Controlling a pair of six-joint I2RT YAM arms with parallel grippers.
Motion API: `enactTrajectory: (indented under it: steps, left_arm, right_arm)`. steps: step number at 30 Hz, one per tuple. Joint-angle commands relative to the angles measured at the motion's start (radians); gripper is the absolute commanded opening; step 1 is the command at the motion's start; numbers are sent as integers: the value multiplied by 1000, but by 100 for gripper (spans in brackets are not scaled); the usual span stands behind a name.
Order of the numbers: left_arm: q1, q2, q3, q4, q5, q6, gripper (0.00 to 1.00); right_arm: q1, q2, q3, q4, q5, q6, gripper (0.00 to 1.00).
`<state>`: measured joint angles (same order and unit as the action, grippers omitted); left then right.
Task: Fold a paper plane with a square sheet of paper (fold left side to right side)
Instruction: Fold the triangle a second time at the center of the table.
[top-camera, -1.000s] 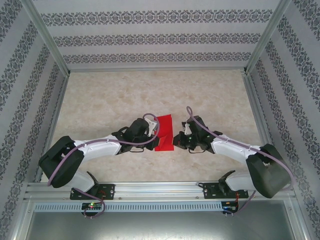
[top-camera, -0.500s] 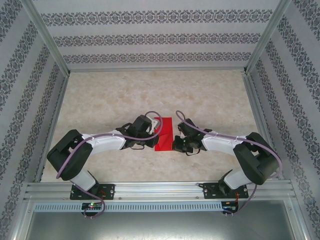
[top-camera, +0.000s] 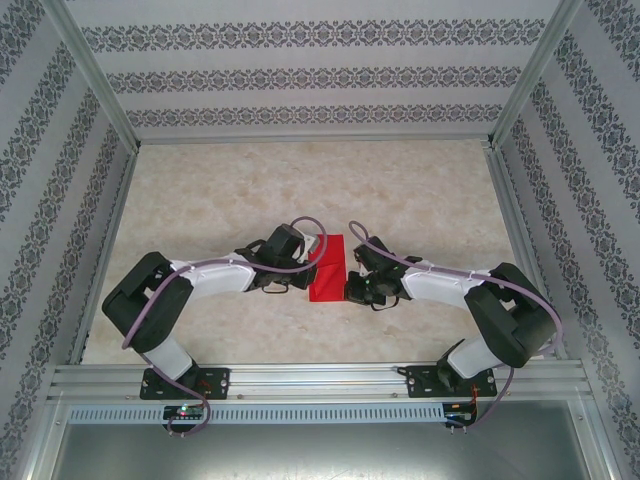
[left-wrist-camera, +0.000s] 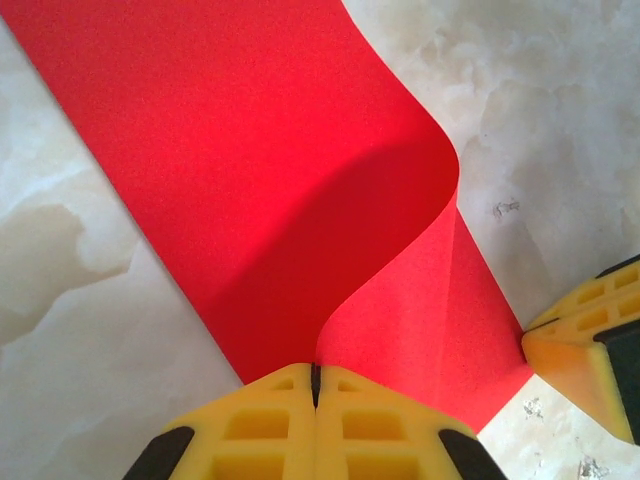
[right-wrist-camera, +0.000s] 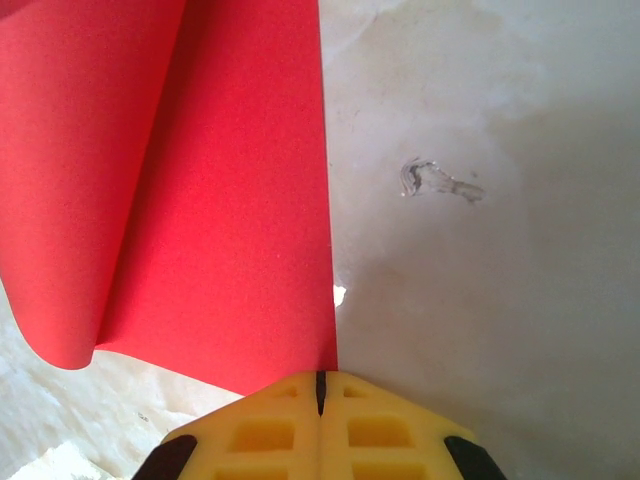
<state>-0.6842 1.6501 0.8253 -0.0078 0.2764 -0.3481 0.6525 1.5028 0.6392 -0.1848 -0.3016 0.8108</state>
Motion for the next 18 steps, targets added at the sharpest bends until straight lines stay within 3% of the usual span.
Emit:
enactTrajectory:
  steps: [1, 18]
  left_arm:
    - [20, 23, 31, -45, -13, 39, 0]
    - [46, 80, 64, -41, -5, 60, 0]
  right_arm:
    - [12, 31, -6, -72, 45, -19, 0]
    - [12, 37, 4, -89, 46, -26, 0]
